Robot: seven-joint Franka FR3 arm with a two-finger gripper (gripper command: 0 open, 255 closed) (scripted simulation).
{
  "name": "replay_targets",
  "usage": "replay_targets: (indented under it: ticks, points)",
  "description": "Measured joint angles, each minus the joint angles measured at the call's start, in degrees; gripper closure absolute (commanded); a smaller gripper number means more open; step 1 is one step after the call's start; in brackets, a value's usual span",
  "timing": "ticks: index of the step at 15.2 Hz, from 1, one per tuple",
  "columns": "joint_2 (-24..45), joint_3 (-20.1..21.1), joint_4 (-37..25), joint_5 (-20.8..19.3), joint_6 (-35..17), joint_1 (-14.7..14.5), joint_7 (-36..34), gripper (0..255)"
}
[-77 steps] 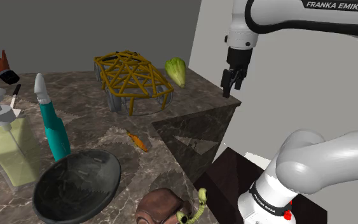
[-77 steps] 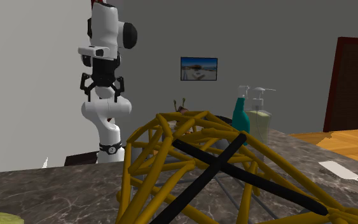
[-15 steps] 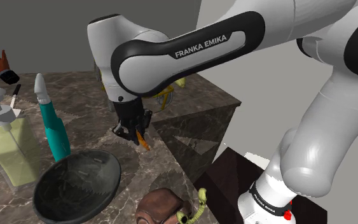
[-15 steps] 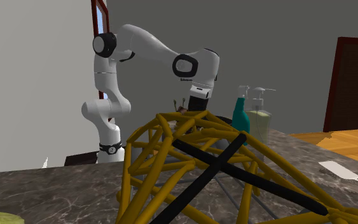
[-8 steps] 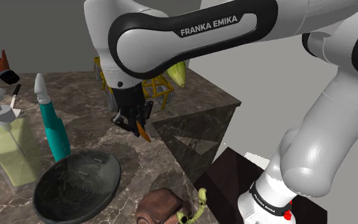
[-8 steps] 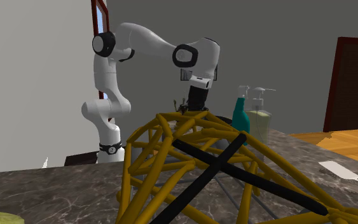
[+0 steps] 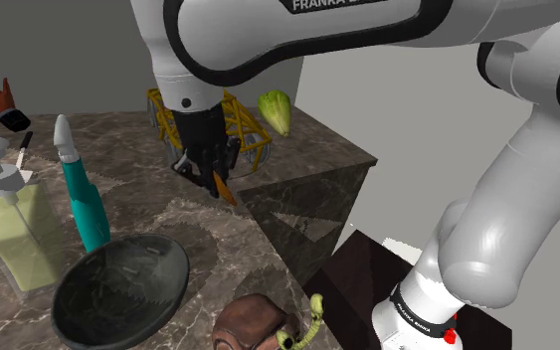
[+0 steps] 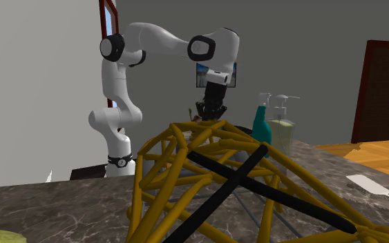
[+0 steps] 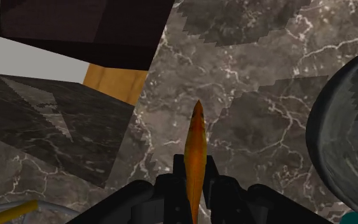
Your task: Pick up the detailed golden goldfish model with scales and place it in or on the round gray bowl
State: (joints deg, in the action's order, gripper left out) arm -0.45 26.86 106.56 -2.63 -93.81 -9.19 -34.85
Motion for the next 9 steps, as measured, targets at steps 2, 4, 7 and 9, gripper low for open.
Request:
replay_targets:
  ticks: [2, 4, 7, 9]
  points:
    - [-0.01, -0.03, -1.68, -0.01, 1.68, 0.03, 0.14, 255]
    - [-0.08, -0.09, -3.0, 0.01, 3.06, 0.09, 0.32, 255]
    - [-0.23, -0.08, -5.11, 0.08, 5.3, 0.07, 0.41, 255]
    - [0.51, 0.38, -6.61, -0.07, 6.19, -0.37, -0.46, 255]
